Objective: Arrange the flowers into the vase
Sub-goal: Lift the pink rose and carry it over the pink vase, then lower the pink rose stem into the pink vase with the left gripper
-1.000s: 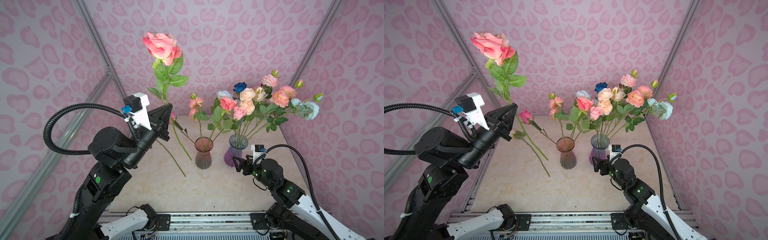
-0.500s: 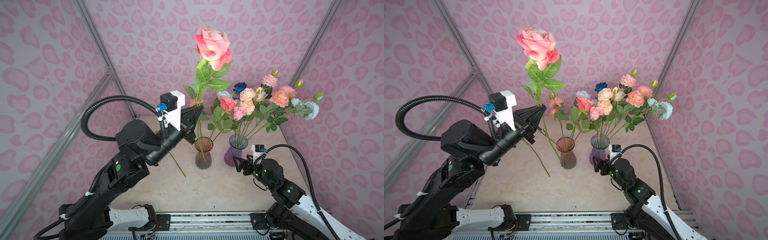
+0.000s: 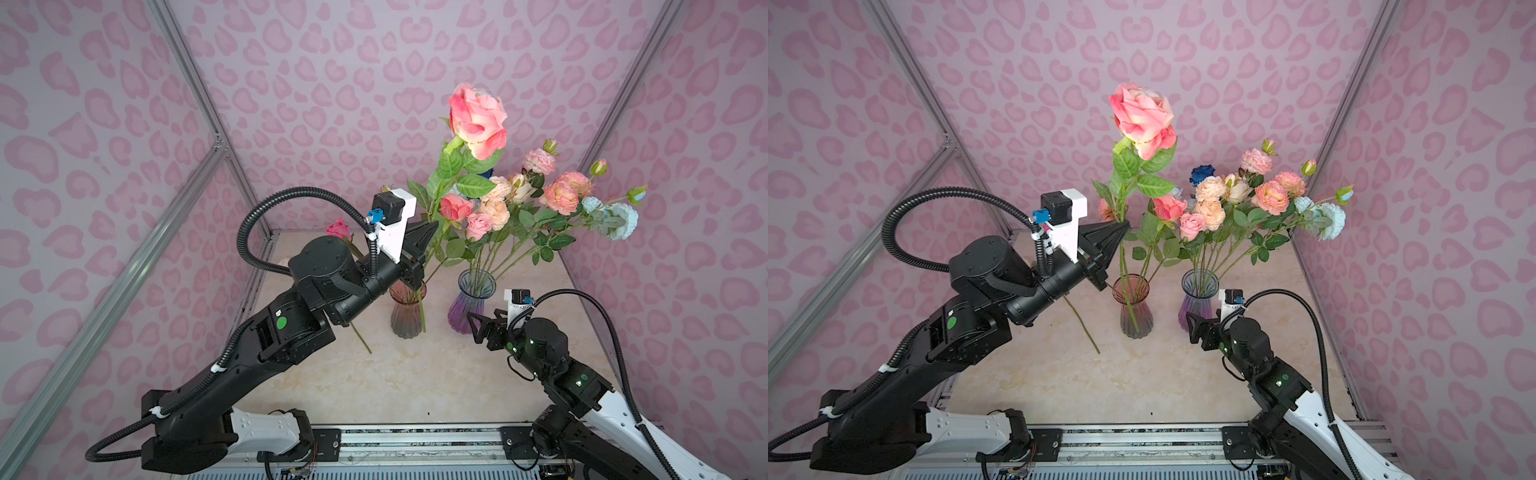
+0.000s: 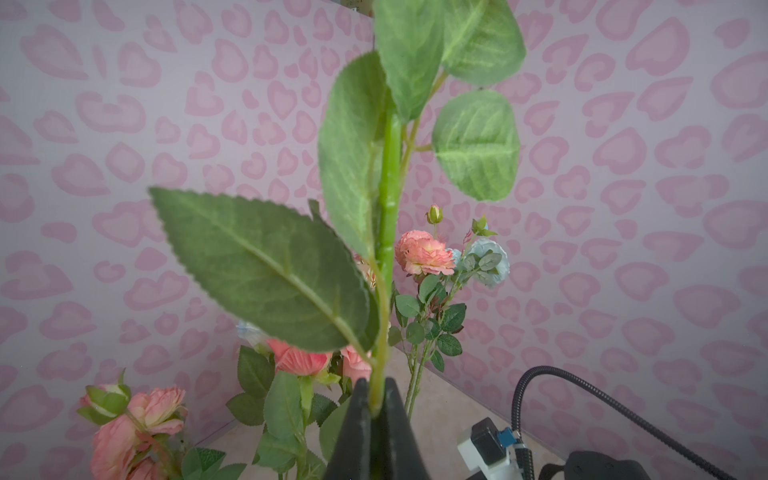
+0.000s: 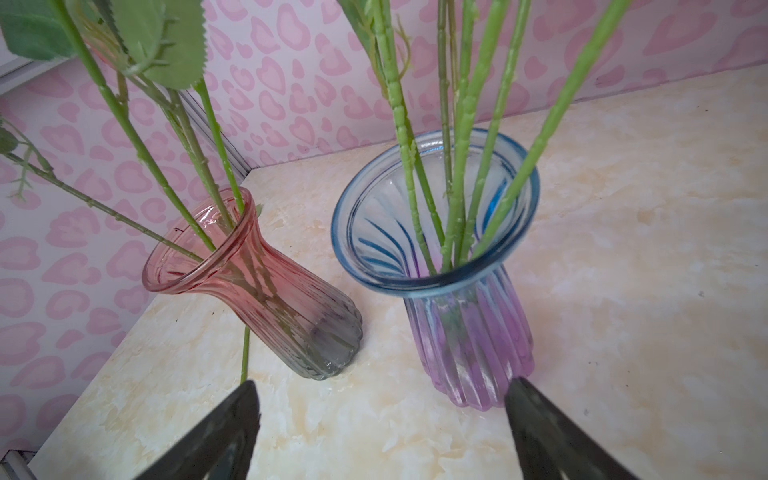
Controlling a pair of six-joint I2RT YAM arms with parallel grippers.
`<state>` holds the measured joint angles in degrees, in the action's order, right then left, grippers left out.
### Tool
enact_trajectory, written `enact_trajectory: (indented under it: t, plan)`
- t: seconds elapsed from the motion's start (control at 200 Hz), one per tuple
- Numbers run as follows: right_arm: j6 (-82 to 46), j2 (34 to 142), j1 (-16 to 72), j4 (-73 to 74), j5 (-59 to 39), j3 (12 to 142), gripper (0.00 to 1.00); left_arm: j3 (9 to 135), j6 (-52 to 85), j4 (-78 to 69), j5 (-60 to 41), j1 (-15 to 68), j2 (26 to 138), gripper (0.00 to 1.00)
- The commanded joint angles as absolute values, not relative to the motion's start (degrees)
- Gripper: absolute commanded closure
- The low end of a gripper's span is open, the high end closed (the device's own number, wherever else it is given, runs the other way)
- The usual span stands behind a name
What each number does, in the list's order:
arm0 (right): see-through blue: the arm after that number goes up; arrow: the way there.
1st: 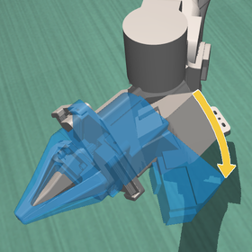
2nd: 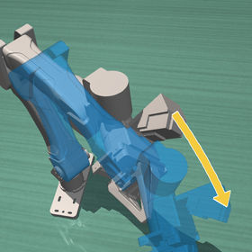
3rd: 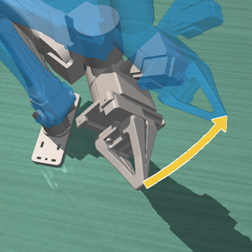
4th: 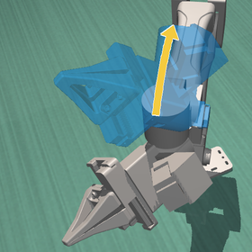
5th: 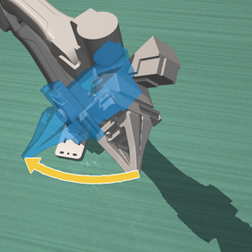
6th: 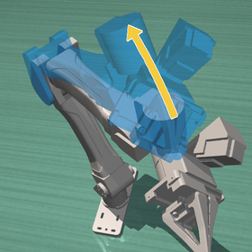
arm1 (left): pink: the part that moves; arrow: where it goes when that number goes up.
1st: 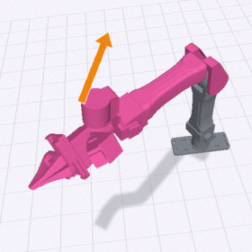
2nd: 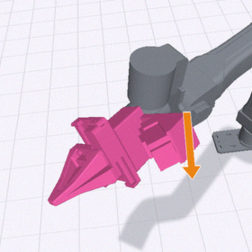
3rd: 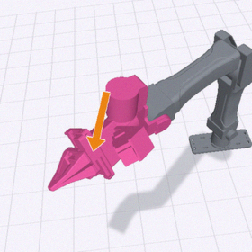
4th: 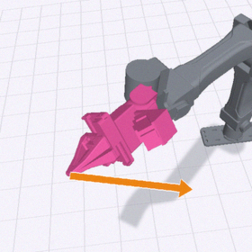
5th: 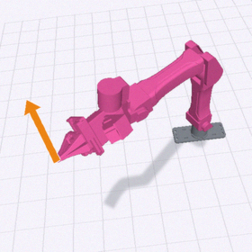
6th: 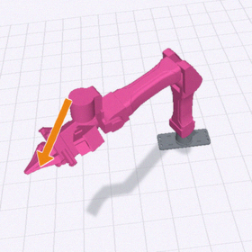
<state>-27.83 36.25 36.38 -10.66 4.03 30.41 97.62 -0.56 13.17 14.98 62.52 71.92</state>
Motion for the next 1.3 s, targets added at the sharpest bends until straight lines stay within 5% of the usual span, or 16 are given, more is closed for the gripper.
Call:
enact_trajectory:
  t: [0.0,0.25,1.295]
  plan:
    - [-27.51,35.97,36.47,-10.33,4.21,30.41,0.07,96.82,-4.56,7.82,18.14,62.55,72.58,0.97]
    - [-28.12,36.45,36.22,-9.04,4.28,29.73,0.07,88.58,-16.78,-4.30,28.76,61.69,72.33,0.97]
    - [-27.86,36.92,34.04,-5.94,2.81,27.60,0.07,82.33,-14.18,-9.09,28.30,55.57,75.29,0.97]
